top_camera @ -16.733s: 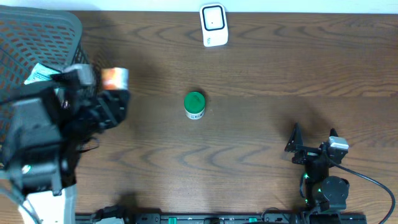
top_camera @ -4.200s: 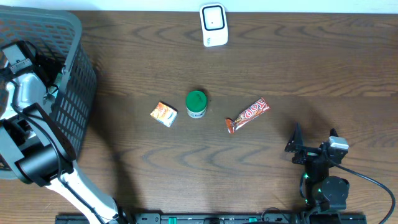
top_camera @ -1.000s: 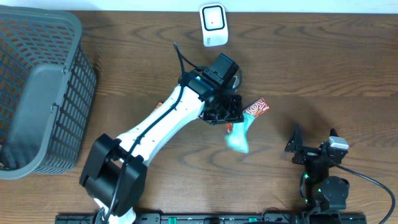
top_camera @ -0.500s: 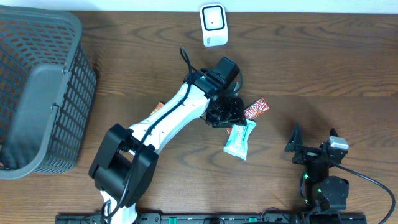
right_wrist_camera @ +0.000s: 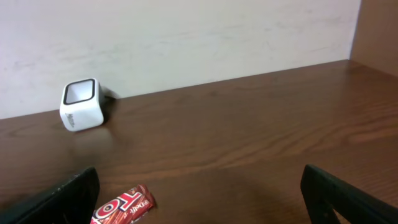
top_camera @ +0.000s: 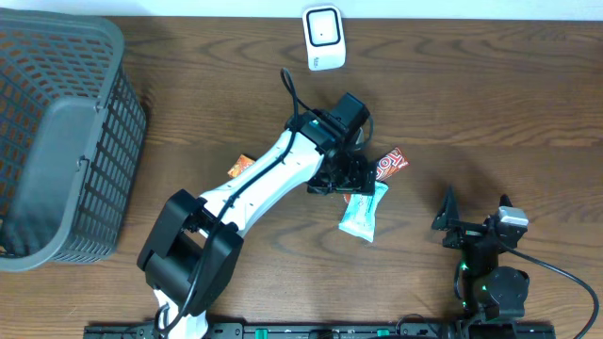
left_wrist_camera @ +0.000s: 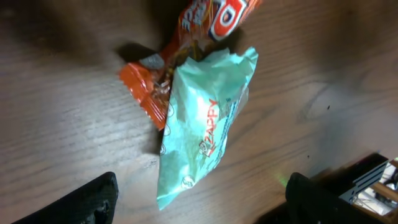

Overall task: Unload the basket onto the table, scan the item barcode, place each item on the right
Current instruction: 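Carry the wipes pack out of the basket over the table center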

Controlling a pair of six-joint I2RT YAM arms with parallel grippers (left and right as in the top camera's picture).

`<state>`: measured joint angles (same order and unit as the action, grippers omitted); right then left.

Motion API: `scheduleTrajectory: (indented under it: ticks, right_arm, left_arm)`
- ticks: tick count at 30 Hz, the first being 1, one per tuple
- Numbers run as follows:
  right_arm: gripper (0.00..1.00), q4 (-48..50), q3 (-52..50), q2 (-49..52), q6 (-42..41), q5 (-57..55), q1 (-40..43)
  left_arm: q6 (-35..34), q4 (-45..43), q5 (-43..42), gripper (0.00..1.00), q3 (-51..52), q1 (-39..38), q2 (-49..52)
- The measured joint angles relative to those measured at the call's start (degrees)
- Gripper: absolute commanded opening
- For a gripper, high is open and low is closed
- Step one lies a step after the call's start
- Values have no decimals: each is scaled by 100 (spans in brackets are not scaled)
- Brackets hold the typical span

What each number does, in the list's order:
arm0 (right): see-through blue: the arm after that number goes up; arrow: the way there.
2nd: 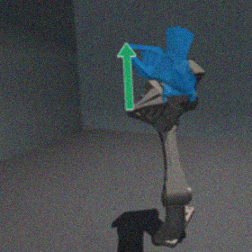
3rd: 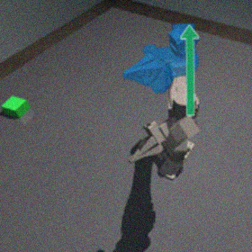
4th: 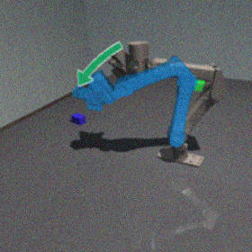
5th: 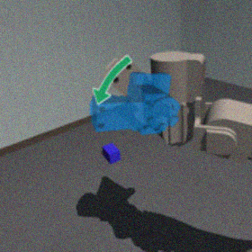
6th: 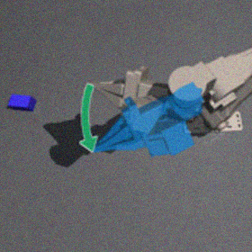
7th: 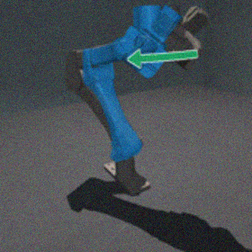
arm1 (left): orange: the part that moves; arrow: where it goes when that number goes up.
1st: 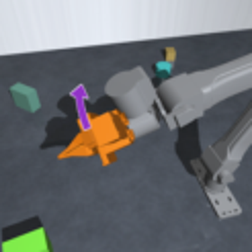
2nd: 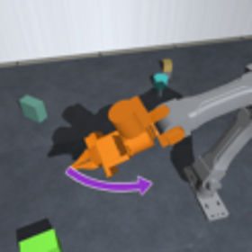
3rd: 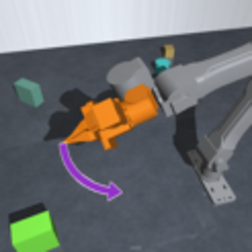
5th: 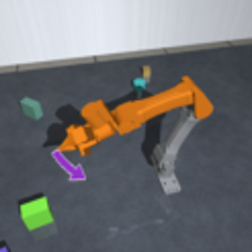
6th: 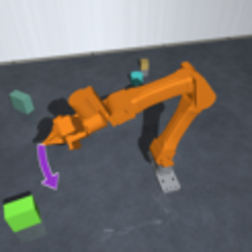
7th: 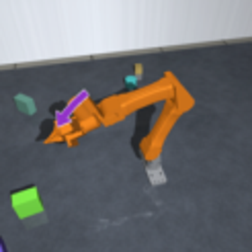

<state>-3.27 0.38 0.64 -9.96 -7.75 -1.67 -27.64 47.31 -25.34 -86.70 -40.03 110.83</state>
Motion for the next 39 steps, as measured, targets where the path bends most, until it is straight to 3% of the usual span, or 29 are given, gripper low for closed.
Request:
scheduleTrajectory:
  ticks: [8, 20, 22, 26, 28, 31, 34, 39]
  right_arm:
    - [99, 0, -2, 0, 0, 0, 0]
    - [99, 0, 0, 0, 0, -2, 0]
    - [99, 0, -2, 0, 0, -2, 0]
    - [99, 2, -2, 0, 0, -2, 0]
    - [99, 2, 0, 0, 0, -2, 0]
    - [99, 2, -2, 0, 0, -2, 0]
    - [99, 0, 0, 0, 0, -2, 0]
    - [99, 0, -2, 0, 0, 0, 0]
  left_arm:
    - [286, -737, -597, 87, 0, 212, 111]
    - [372, -752, -1174, 85, 0, 212, 1073]
    - [367, -750, -1233, 74, 0, 212, 1095]
    - [376, -756, -1390, 42, 0, 212, 1095]
    - [382, -756, -1508, 35, 0, 212, 1095]
    - [411, -758, -1692, 35, 0, 210, 1095]
    - [444, -761, -1786, 59, 0, 212, 1095]
    - [533, -758, -1808, 73, 0, 210, 1095]
